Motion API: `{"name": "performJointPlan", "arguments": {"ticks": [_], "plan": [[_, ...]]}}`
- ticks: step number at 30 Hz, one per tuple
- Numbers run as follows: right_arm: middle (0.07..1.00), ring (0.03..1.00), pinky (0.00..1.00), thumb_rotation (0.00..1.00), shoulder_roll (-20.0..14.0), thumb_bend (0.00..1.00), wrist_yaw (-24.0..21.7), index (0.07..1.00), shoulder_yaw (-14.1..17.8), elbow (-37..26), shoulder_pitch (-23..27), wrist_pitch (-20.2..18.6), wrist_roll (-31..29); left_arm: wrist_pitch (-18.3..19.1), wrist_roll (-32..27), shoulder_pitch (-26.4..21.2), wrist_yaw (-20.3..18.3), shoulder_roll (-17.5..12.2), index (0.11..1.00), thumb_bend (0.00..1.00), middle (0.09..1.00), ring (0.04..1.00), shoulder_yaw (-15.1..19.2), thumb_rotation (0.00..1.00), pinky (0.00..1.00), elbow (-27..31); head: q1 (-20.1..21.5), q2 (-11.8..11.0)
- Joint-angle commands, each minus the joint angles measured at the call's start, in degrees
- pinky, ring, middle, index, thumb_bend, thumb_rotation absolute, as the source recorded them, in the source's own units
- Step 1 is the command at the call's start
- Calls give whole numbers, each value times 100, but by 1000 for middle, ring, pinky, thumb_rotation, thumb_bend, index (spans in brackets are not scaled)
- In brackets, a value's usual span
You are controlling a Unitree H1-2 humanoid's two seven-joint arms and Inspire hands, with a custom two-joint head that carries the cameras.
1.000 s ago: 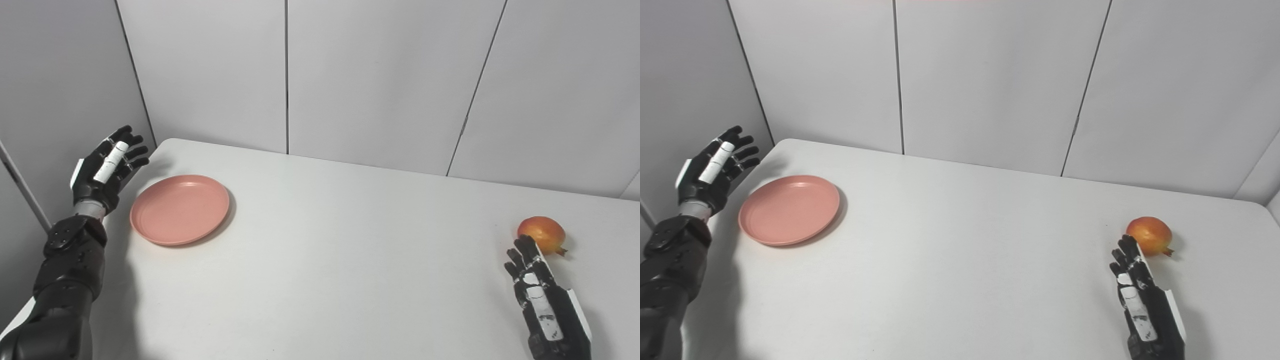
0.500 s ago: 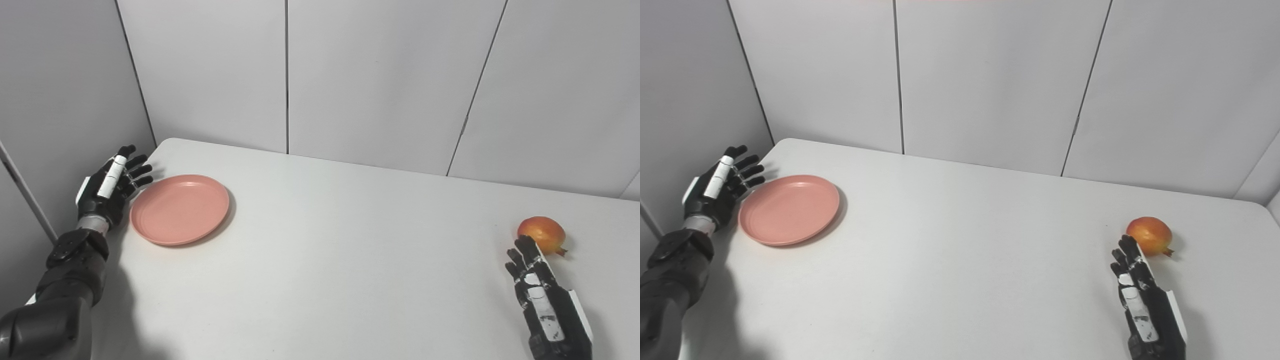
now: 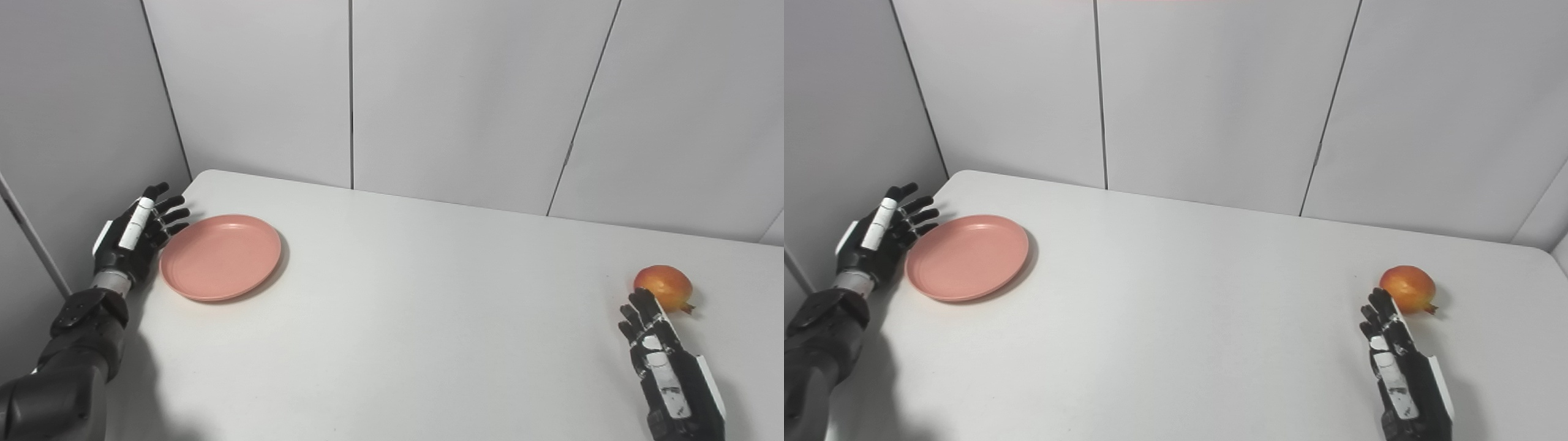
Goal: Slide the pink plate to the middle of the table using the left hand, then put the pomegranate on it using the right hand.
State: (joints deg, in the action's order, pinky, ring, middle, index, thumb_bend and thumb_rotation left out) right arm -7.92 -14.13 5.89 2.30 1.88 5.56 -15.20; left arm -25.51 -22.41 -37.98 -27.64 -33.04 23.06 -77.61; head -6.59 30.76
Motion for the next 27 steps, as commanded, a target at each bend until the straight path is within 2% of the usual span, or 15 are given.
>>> {"name": "performJointPlan", "arguments": {"ticks": [1,4,6,11,12,14,21,27], "plan": [[971,972,987,721,164,844,11,941,-63,173,-278,32,-79,-137,-10,-76,-200,-7,835,948,755,698,9,643,619,130,-5,5],[971,972,983,725,164,842,35,944,-81,157,-277,13,-29,-136,26,-4,-344,57,834,944,770,713,-29,651,625,230,11,3],[974,974,981,731,160,839,52,947,-96,157,-277,21,4,-138,19,12,-393,89,835,981,786,739,-45,631,644,244,26,7],[976,973,982,736,152,839,42,951,-119,165,-273,57,32,-134,59,226,-227,349,875,981,834,810,-105,637,731,821,78,21],[978,973,981,738,152,837,41,952,-122,167,-273,63,36,-130,52,265,-205,383,900,916,856,838,-119,647,773,909,78,21],[977,974,980,740,156,837,59,950,-125,163,-272,45,50,-128,27,316,-278,425,935,863,875,853,-140,649,788,988,78,21],[973,972,981,734,173,824,92,944,-139,113,-281,25,45,2,-39,490,-416,570,978,795,886,877,-277,660,835,1401,91,35],[976,976,982,736,187,818,108,948,-147,93,-282,0,29,305,43,632,-165,709,961,767,874,857,-444,640,768,2022,122,45]]}}
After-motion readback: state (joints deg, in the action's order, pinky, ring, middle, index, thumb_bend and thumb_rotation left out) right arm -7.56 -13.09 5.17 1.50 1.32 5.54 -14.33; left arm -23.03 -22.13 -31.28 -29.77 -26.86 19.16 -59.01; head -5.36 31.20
